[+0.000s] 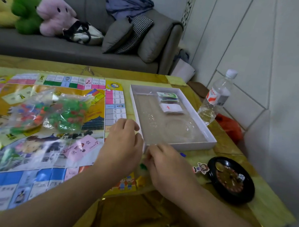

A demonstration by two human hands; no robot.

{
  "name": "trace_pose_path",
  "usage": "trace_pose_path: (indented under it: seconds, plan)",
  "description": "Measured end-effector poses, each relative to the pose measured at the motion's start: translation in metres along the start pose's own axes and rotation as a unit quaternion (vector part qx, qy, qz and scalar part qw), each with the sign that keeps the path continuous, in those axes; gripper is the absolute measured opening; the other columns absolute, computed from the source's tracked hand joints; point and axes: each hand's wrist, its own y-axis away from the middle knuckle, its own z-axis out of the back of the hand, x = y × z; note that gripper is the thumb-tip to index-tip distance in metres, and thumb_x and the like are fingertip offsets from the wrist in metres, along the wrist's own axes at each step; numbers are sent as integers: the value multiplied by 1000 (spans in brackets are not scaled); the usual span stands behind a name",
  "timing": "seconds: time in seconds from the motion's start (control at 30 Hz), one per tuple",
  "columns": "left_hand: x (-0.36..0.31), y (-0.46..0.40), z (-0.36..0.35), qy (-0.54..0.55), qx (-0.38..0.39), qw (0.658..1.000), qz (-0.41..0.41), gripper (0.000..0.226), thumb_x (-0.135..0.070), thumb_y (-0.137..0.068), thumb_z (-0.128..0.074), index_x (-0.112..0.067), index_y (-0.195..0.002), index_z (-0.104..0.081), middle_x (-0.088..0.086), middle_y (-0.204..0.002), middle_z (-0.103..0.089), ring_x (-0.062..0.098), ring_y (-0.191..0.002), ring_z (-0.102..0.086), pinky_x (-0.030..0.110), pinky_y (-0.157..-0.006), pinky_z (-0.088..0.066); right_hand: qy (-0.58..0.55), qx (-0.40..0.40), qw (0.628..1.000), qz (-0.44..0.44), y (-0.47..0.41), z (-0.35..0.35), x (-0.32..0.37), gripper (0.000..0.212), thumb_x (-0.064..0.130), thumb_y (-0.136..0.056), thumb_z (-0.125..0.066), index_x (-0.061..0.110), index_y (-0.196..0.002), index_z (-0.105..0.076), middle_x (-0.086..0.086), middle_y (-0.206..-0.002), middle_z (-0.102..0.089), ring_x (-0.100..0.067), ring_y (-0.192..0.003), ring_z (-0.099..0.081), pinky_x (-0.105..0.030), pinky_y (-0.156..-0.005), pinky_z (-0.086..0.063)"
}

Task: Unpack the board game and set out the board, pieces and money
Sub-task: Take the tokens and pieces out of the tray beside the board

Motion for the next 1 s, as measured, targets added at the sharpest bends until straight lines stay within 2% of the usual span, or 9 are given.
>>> trace_pose_path:
  seconds: [0.1, 0.2, 0.37, 0.47, 0.53, 0.7, 0.8, 0.93, 1.0]
  plan:
    - [-2, 8, 6, -2, 13, 1000, -1, 18, -16, -103, -50, -13, -119, -58, 1, -122, -52, 18, -115, -46, 34, -95, -43, -17, -21, 1000, 3, 10, 3, -1, 13, 32, -106, -50, 27, -113, -61, 10, -108, -54, -13, -97, -53, -30, -74, -44]
    - [-3, 10, 12, -4, 24, 1000, 1, 17, -17, -104, -49, -16, -118, -57, -2, -121, -51, 16, -115, -44, 32, -94, -42, -51, -29, 998, -9, 17, 13, 0, 14, 37, -103, -52, 31, -109, -62, 16, -108, -56, -7, -96, -53, -30, -78, -50]
    - [-7, 7, 10, -16, 28, 999, -6, 21, -15, -101, -50, -19, -120, -57, -5, -123, -52, 10, -113, -41, 30, -95, -43, -91, -32, 994, -50, 13, 28, -7, 9, 31, -103, -54, 31, -103, -63, 14, -99, -61, -5, -94, -57, -33, -81, -55]
    - [-10, -1, 2, -29, 39, 998, -32, 24, -16, -101, -52, -24, -123, -57, -10, -128, -49, 4, -112, -36, 22, -94, -38, -106, -67, 988, -87, -16, 38, -27, 15, 21, -104, -52, 28, -112, -64, 13, -105, -65, -4, -100, -60, -31, -85, -58]
    - [-12, -11, -4, -35, 42, 997, -55, 27, -16, -101, -53, -26, -125, -57, -11, -130, -48, 3, -112, -36, 22, -96, -40, -105, -74, 985, -112, -46, 46, -45, 22, 15, -104, -50, 26, -116, -64, 9, -111, -66, -10, -104, -61, -37, -90, -57]
    - [-18, -41, -26, -74, 70, 990, -94, 34, -20, -101, -48, -26, -134, -53, -9, -137, -46, 11, -126, -40, 29, -107, -42, -37, -16, 990, -135, -134, 48, -97, 43, 3, -101, -49, 18, -140, -61, -4, -143, -60, -26, -125, -58, -39, -98, -52]
    - [-15, -60, -42, -121, 95, 983, -101, 33, -25, -100, -50, -26, -133, -49, -7, -134, -45, 16, -126, -41, 31, -107, -42, -2, 26, 991, -131, -181, 36, -123, 45, 3, -98, -50, 19, -138, -62, -5, -142, -63, -28, -125, -59, -36, -96, -50]
    - [-8, -64, -55, -165, 115, 974, -107, 34, -29, -99, -53, -28, -132, -43, -7, -136, -41, 16, -126, -35, 34, -113, -36, 47, 93, 988, -114, -216, 18, -141, 37, 10, -99, -49, 22, -130, -65, -5, -130, -68, -28, -111, -63, -43, -93, -56]
    - [-3, -65, -59, -162, 115, 974, -106, 37, -28, -97, -55, -30, -131, -40, -9, -137, -38, 16, -124, -32, 33, -113, -35, 73, 111, 985, -115, -225, 9, -148, 36, 15, -97, -51, 22, -130, -63, -5, -129, -68, -27, -114, -61, -43, -94, -56]
